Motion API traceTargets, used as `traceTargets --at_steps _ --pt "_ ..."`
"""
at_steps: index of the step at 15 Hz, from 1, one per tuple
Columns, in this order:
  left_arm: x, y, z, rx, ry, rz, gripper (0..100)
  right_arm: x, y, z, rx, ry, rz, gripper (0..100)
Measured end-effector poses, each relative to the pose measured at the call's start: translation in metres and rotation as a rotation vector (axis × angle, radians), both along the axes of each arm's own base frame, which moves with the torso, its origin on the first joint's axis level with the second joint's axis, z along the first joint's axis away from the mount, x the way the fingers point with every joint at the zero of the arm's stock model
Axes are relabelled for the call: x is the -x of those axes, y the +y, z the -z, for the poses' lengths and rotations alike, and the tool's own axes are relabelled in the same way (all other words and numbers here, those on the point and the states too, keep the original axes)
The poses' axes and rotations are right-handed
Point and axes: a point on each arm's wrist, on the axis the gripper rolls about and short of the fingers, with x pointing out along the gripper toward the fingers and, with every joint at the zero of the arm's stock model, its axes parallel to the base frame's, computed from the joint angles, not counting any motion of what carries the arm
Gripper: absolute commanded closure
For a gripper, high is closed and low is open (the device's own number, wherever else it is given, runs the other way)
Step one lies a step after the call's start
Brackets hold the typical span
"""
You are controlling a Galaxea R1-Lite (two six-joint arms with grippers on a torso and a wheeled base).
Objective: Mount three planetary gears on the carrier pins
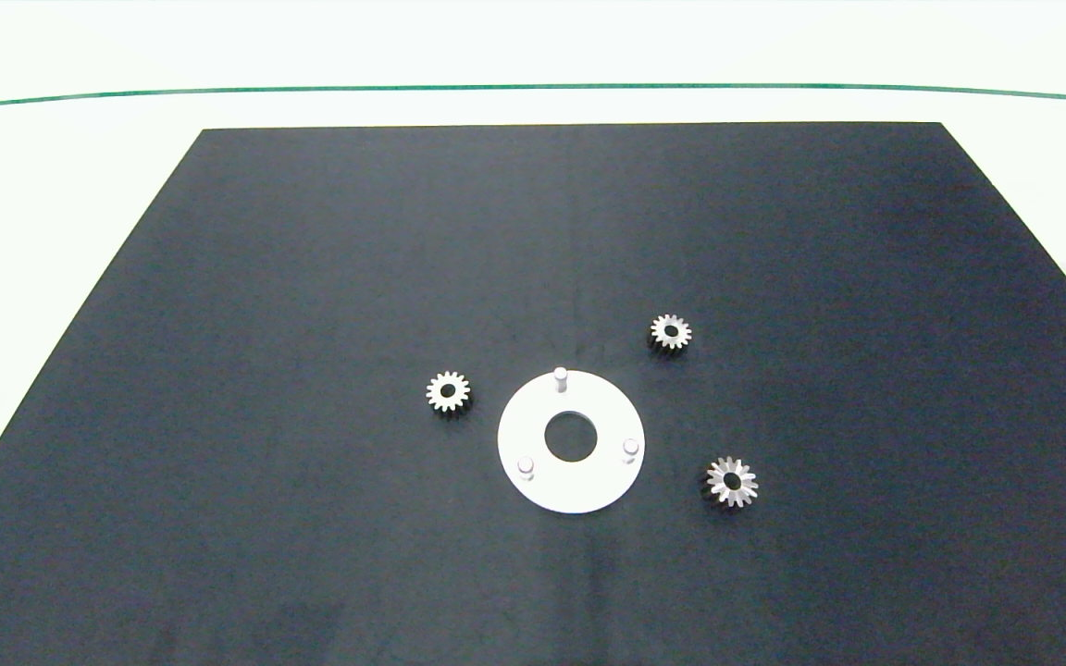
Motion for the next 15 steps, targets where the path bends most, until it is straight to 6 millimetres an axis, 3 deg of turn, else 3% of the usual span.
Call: traceTargets --at_steps 3,5,7,12,15 --pt "0.011 0.0 -0.027 -0.028 0.067 0.003 0 0.008 0.0 -0.023 0.002 0.011 -0.002 0" --pt "0.018 0.0 -0.064 -0.057 0.141 0.004 0 0.01 -0.001 -0.046 0.009 0.046 -0.02 0" --pt "0.008 0.0 -0.095 -0.099 0.216 0.001 0 0.004 -0.001 -0.067 0.04 0.09 -0.046 0" --pt "-0.06 0.001 -0.201 -0.16 0.411 -0.003 0 -0.046 0.002 -0.113 0.126 0.291 -0.104 0" --pt "-0.101 0.004 -0.231 -0.131 0.578 -0.021 0 -0.087 0.01 -0.133 0.161 0.4 -0.189 0"
